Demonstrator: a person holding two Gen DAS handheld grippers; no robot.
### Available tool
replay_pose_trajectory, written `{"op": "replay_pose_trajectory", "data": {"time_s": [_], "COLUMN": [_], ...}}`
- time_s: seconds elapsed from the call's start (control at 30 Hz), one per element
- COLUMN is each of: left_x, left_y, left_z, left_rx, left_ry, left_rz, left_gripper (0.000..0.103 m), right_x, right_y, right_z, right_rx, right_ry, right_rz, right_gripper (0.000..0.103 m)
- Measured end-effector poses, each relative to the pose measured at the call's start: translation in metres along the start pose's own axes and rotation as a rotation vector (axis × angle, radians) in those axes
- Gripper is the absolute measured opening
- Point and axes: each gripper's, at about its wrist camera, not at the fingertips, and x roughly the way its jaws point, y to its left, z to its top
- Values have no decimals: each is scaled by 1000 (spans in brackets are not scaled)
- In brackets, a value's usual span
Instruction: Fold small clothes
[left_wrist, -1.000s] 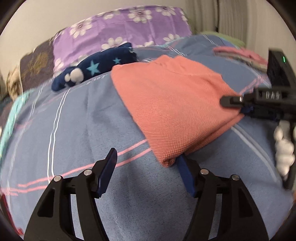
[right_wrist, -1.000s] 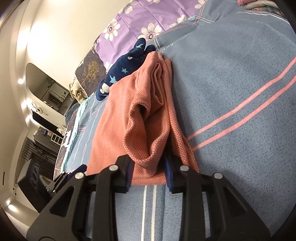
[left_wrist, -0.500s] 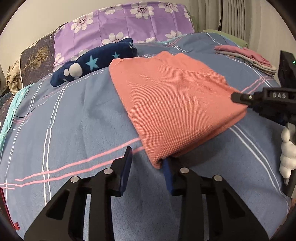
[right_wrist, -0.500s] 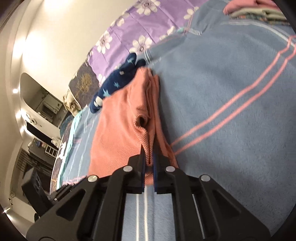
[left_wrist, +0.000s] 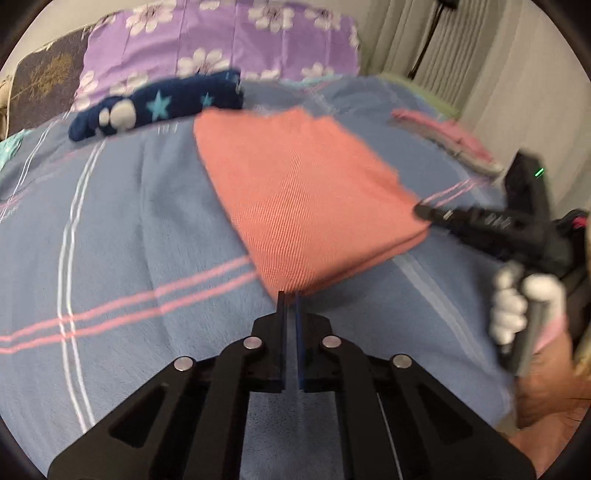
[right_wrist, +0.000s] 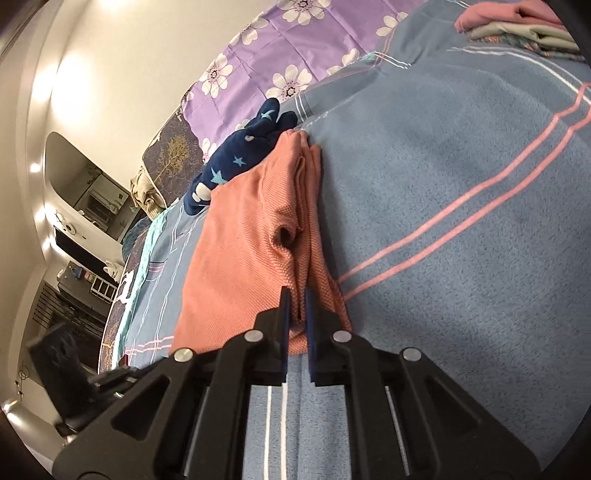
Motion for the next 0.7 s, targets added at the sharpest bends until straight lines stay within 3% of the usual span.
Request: {"op": "replay_pose_trajectory", "data": {"time_s": [0.13, 0.23, 0.3, 0.43, 0.5, 0.7], "left_x": [-12, 22, 60, 65, 65, 65], "left_y": [-14, -25, -25, -27, -26, -25], "left_z": [17, 22, 13, 6, 6, 6], "left_rx": [77, 121, 130, 125, 116, 100], "left_ry": [-80, -20, 80, 43, 48, 34], "left_rz": [-4, -3, 39, 48, 37, 50], "left_gripper": [4, 6, 8, 9, 9, 10], "right_x": [-9, -8, -4, -11, -18, -5], "right_y": [8, 7, -3, -22, -15, 54], "right_z": [4, 4, 0, 0, 7, 42], "right_rx": [-31, -60, -43, 12, -37, -290], "right_ry": [-29, -32, -15, 0, -33, -39], "right_rz": [9, -58, -151, -156, -178, -93], "right_gripper": [7, 7, 7, 7, 7, 11]}}
